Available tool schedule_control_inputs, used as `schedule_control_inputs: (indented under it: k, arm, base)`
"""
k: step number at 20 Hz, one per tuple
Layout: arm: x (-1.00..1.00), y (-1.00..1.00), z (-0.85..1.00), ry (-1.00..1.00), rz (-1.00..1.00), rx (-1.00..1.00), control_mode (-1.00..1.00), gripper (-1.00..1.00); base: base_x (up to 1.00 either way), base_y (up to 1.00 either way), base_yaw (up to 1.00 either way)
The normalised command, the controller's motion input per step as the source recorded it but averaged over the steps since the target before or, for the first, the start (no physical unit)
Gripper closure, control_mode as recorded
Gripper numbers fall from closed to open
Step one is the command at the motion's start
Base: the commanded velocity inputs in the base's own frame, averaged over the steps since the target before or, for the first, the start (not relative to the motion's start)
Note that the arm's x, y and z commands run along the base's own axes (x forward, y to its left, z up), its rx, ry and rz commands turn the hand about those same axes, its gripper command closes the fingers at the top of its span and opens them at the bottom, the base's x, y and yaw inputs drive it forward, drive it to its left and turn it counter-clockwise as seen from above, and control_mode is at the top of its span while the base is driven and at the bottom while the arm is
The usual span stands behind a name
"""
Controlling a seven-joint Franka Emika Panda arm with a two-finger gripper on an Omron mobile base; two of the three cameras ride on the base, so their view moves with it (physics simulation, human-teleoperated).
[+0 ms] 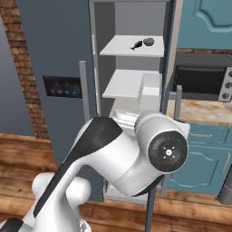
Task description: Pick up the frozen fish from the freezer, place it on any shelf in the fridge, and close the fridge and freezer doors when done.
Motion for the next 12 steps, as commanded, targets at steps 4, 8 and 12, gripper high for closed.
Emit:
schedule_control_inputs:
  k: [4, 8, 12]
  arm:
    - [0.56, -0.36, -0.13, 0.09, 0.00, 0.00, -1.00, -1.00]
    - [0.24, -0.51, -0.27, 0.12, 0.00, 0.01, -1.00, -1.00]
    - [0.21, -0.54, -0.23, 0.10, 0.01, 0.06, -1.00, -1.00]
  base:
    - [0.00, 0.00, 0.00]
    - [0.00, 0.00, 0.00]
    - [0.00, 0.00, 0.00]
